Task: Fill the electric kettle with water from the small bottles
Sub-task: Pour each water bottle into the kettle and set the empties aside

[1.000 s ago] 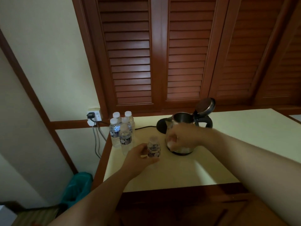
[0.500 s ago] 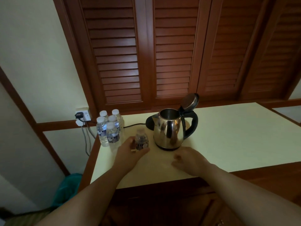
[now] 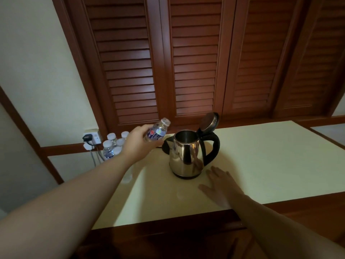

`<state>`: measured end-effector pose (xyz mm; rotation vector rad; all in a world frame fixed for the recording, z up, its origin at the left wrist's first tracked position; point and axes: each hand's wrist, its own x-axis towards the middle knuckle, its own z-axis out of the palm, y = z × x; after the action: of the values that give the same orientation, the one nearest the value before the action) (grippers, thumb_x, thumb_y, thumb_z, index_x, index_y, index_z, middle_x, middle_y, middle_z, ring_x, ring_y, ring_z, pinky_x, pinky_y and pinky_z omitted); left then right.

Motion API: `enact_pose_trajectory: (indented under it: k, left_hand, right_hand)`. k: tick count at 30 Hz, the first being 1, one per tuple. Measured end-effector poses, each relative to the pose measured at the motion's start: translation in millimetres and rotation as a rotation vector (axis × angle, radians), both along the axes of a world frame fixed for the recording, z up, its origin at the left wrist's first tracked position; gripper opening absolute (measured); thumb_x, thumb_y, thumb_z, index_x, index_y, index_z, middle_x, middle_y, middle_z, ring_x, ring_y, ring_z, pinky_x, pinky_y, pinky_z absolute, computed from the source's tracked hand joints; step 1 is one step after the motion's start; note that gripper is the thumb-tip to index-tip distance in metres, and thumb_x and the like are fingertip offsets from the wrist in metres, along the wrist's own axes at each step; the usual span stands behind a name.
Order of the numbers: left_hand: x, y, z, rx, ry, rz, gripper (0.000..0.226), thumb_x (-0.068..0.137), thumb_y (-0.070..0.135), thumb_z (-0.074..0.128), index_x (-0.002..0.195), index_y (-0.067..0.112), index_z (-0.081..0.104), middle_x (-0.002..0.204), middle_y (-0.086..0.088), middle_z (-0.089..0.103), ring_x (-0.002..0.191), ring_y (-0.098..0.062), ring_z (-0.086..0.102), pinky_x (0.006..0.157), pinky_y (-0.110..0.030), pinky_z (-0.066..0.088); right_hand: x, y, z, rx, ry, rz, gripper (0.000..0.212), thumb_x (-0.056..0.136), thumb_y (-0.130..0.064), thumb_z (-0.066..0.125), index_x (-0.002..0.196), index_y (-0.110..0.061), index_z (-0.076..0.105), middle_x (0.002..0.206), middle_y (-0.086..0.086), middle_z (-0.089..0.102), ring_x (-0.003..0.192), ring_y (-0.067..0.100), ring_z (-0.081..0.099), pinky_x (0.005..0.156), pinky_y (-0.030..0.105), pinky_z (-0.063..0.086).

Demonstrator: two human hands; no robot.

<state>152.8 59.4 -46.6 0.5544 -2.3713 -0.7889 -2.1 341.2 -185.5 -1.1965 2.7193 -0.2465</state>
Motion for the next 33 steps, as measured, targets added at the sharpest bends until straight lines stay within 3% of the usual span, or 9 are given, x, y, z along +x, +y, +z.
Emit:
enact_pose_trajectory:
  k: [3,8,12,25,33]
  left_hand:
    - [-9.3,-1.8,11.0,-0.171,-0.083,-0.006,0.061,0.077,0.044,0.088,0.133,0.034,0.066,0.104,0.0,0.058,0.095,-0.017,0.059,0.076,-0.022,0.041]
    - [-21.4,-1.2,33.0,-0.348,-0.203,-0.038,0.069,0.082,0.041,0.086,0.145,0.033,0.058,0.107,-0.001,0.051,0.1,-0.017,0.053,0.091,-0.032,0.045]
    - [-27.7,-6.0,49.6,-0.46,-0.302,-0.037,0.077,0.082,0.043,0.085,0.15,0.031,0.052,0.109,0.002,0.045,0.1,-0.017,0.05,0.091,-0.035,0.049]
    - [-24.5,-9.8,82.1,-0.662,-0.403,-0.047,0.076,0.082,0.046,0.084,0.149,0.033,0.051,0.11,0.002,0.043,0.1,-0.021,0.053,0.079,-0.035,0.046]
    - [-27.2,-8.6,91.8,-0.729,-0.424,-0.062,0.08,0.08,0.048,0.085,0.151,0.035,0.049,0.109,0.004,0.04,0.104,-0.025,0.057,0.085,-0.038,0.05]
  right_hand:
    - [-6.3,0.1,-9.4,0.006,0.002,-0.001,0.091,0.094,-0.08,0.02,0.166,-0.026,0.009,0.175,-0.001,0.0,0.16,0.016,-0.003,0.13,0.043,-0.001]
    - [-7.3,0.7,-7.9,-0.023,0.021,0.013,0.087,0.096,-0.077,0.026,0.166,-0.026,0.014,0.175,0.0,0.005,0.16,0.017,0.001,0.13,0.043,0.001]
    - [-8.5,1.2,-8.1,-0.032,0.023,0.018,0.087,0.096,-0.077,0.027,0.166,-0.025,0.017,0.174,0.001,0.007,0.16,0.017,0.003,0.129,0.043,0.002]
    - [-9.1,2.7,-7.9,-0.041,0.016,0.032,0.086,0.097,-0.077,0.026,0.166,-0.025,0.015,0.174,0.001,0.005,0.16,0.018,0.003,0.129,0.043,0.003]
    - [-11.0,2.2,-11.0,-0.052,0.011,0.029,0.087,0.097,-0.077,0.027,0.166,-0.026,0.014,0.175,-0.001,0.005,0.16,0.016,0.002,0.129,0.041,0.002]
